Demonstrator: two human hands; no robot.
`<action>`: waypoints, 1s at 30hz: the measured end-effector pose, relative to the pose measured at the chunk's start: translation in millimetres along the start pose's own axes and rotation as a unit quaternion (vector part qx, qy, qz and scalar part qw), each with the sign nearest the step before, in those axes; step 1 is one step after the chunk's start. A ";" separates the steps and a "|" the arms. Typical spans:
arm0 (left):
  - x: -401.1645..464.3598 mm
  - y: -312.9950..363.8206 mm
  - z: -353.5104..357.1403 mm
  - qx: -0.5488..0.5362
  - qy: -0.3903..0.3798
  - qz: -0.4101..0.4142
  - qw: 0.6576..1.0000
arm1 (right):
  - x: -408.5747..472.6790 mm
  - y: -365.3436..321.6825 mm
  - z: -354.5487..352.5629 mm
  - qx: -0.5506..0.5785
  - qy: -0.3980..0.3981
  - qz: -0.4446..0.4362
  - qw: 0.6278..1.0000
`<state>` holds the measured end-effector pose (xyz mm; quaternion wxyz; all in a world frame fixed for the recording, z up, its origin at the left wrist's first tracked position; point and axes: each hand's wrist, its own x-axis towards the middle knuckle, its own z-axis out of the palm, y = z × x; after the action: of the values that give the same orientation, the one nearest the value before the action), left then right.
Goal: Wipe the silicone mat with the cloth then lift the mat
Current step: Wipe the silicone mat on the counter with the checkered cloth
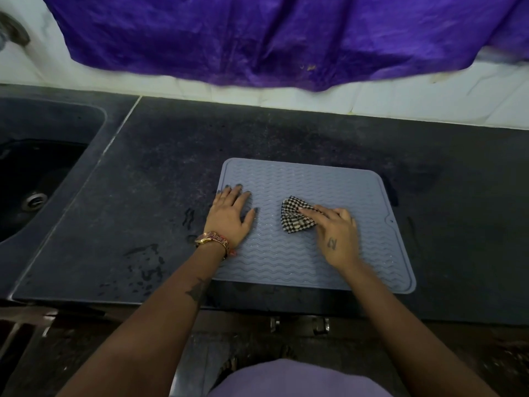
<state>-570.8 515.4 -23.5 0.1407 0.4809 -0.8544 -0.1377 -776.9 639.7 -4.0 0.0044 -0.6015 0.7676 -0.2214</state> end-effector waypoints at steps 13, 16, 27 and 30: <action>0.9 -0.3 -0.1 0.002 -0.005 -0.001 1.000 | -34.9 -1.7 -4.8 -0.034 0.060 -0.062 0.996; 1.0 0.1 0.2 0.003 -0.007 -0.002 1.000 | -40.6 -3.5 -5.0 -0.029 0.037 -0.056 0.997; 0.6 -0.5 0.4 0.001 -0.004 0.002 1.000 | -60.8 -5.2 -12.8 0.020 0.036 -0.081 0.996; 0.6 -1.3 0.4 -0.001 0.001 0.004 1.000 | -71.6 -4.0 -12.6 0.016 0.044 -0.098 0.994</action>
<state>-570.3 514.3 -24.3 0.1430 0.4772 -0.8561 -0.1377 -756.9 709.5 -9.8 -0.0418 -0.6633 0.7006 -0.2596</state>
